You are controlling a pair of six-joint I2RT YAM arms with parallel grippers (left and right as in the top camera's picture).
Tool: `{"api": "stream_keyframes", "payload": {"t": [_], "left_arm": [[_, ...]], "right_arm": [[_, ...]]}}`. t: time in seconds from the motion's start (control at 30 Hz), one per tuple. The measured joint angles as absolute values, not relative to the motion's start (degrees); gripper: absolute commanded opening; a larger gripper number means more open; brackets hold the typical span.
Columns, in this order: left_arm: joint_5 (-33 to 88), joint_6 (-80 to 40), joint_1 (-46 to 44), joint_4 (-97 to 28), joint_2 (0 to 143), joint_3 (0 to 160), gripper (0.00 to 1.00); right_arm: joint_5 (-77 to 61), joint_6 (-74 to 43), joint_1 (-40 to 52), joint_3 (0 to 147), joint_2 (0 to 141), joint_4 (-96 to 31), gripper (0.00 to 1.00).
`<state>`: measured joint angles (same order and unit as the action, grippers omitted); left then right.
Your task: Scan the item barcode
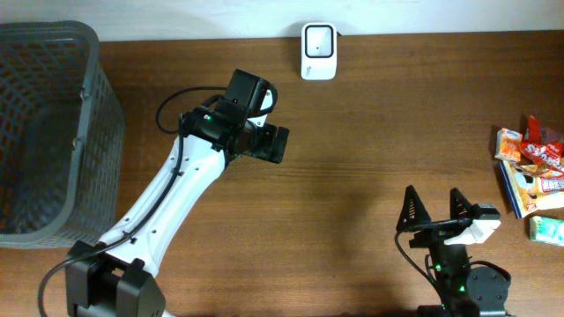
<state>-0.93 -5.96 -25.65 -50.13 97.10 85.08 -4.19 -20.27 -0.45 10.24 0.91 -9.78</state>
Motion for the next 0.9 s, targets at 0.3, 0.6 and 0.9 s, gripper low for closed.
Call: {"api": "stream_keyframes", "payload": {"t": [0.3, 0.6, 0.9], "left_arm": [[-0.9, -6.0, -25.6, -50.1, 97.1, 85.1, 0.99], [-0.9, -6.0, -25.6, -50.1, 97.1, 85.1, 0.99], [-0.9, -6.0, -25.6, -50.1, 97.1, 85.1, 0.99]], "right_arm": [[-2.4, -20.3, 0.4, 4.3, 0.8, 0.3, 0.98], [-2.4, -19.3, 0.4, 0.8, 0.8, 4.1, 0.99], [-2.1, -18.9, 0.4, 0.7, 0.7, -4.1, 0.98]]}}
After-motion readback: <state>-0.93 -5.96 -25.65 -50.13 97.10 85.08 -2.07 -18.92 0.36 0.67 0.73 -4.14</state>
